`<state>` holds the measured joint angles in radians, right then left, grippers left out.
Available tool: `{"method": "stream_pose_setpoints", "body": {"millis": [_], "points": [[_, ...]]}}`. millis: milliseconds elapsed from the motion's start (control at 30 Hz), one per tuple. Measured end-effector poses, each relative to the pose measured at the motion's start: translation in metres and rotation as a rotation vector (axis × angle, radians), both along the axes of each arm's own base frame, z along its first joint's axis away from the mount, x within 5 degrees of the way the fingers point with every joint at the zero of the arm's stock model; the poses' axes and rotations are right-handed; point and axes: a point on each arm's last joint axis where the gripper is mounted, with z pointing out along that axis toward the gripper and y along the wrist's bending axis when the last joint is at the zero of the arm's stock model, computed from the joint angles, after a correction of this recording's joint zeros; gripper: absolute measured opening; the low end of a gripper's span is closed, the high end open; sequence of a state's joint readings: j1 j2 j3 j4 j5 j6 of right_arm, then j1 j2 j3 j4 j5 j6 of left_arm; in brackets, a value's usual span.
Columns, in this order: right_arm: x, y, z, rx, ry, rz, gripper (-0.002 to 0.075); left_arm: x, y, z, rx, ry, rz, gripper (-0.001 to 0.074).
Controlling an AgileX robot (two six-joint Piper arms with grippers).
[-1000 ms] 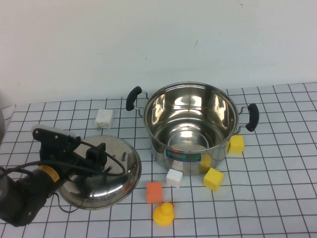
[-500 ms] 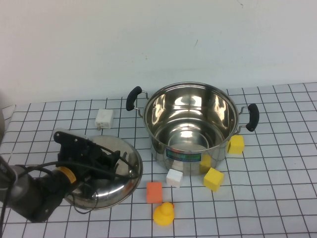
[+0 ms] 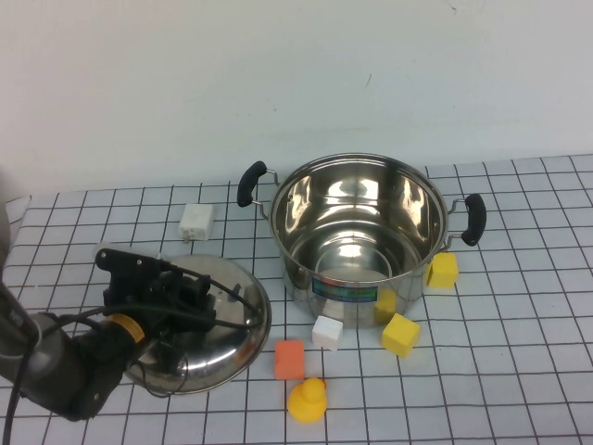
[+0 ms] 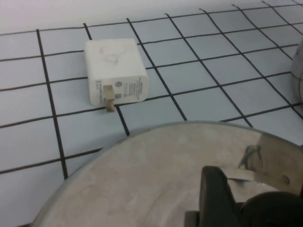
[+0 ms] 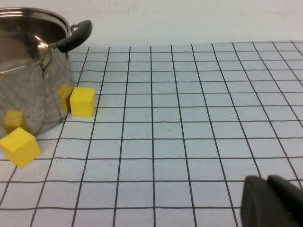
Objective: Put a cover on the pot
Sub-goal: Pick up the pot lid, then place the pot lid on the pot
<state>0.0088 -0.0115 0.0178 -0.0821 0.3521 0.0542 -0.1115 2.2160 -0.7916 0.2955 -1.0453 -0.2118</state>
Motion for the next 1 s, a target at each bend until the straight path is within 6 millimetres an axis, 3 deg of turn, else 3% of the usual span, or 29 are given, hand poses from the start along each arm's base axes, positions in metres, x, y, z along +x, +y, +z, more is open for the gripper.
{"method": "stream_pose_setpoints", "body": {"millis": [200, 367, 867, 1000], "points": [[0.000, 0.000, 0.000, 0.000, 0.000, 0.000, 0.0009, -0.012, 0.005, 0.003, -0.024, -0.008, 0.059, 0.0312], [0.000, 0.000, 0.000, 0.000, 0.000, 0.000, 0.0009, -0.023, 0.015, 0.023, -0.029, -0.032, 0.151, 0.0312], [0.000, 0.000, 0.000, 0.000, 0.000, 0.000, 0.0009, -0.056, 0.024, 0.147, -0.037, -0.092, 0.211, 0.0312], [0.000, 0.000, 0.000, 0.000, 0.000, 0.000, 0.0009, -0.054, 0.023, 0.179, -0.039, -0.044, 0.220, 0.0312]]}}
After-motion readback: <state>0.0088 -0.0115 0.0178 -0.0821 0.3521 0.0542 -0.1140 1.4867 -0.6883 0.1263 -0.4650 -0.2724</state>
